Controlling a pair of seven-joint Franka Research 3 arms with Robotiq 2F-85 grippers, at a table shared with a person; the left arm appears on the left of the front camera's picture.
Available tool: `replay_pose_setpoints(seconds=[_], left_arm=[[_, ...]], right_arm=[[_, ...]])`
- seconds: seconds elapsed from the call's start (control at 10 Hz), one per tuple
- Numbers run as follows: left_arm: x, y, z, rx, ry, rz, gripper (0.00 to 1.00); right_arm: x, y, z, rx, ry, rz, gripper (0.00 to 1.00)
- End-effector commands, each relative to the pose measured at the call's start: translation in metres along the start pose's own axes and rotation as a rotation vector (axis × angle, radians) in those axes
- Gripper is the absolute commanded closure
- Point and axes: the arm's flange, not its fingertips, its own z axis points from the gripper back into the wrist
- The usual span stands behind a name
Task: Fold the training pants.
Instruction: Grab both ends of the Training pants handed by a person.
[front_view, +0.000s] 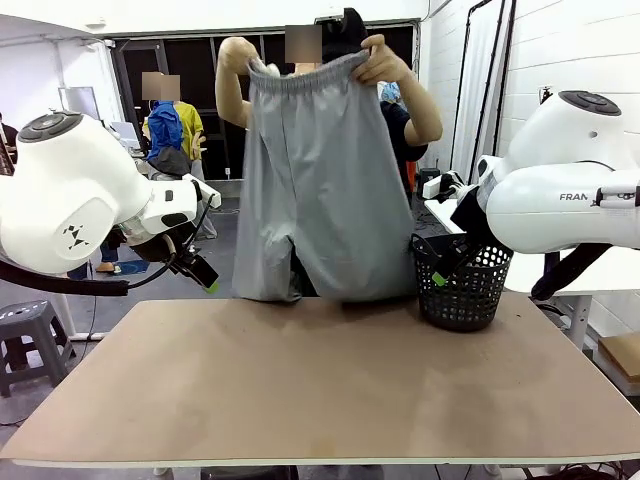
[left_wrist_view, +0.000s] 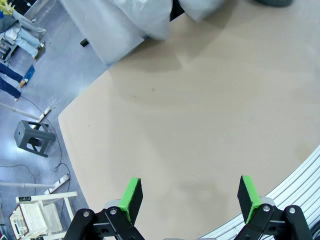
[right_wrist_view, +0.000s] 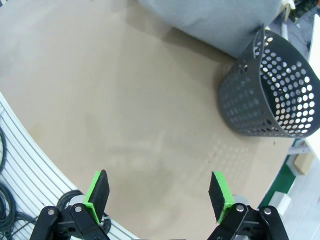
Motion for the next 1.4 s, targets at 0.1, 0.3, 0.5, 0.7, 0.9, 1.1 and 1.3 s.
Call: replay_pose_setpoints(seconds=[0.1, 0.3, 0.5, 0.7, 0.9, 1.1, 1.3], left_arm=[[-0.002, -0.0002, -0.001, 0.003, -0.004, 0.0, 0.0], [-0.002, -0.0002, -0.001, 0.003, -0.004, 0.0, 0.0], [-0.002, -0.0002, -0.001, 0.003, -0.004, 0.0, 0.0], [-0.002, -0.0002, -0.001, 0.003, -0.004, 0.0, 0.0], [-0.002, -0.0002, -0.001, 0.003, -0.004, 0.0, 0.0], [-0.002, -0.0002, -0.001, 0.003, -0.004, 0.0, 0.0], [-0.002, -0.0002, -0.001, 0.003, -0.004, 0.0, 0.0]], right_arm=[[-0.0009, 0.0004, -0.0017, 0.0, -0.004, 0.002, 0.0], [-0.0009, 0.0004, -0.0017, 0.0, -0.004, 0.002, 0.0], [-0.0009, 0.0004, -0.0017, 0.0, -0.004, 0.002, 0.0], [-0.0009, 0.0004, -0.0017, 0.0, -0.004, 0.002, 0.0], [-0.0009, 0.0004, -0.0017, 0.0, -0.004, 0.002, 0.0], [-0.0009, 0.0004, -0.0017, 0.0, -0.004, 0.002, 0.0], [-0.0009, 0.0004, -0.0017, 0.0, -0.004, 0.002, 0.0]])
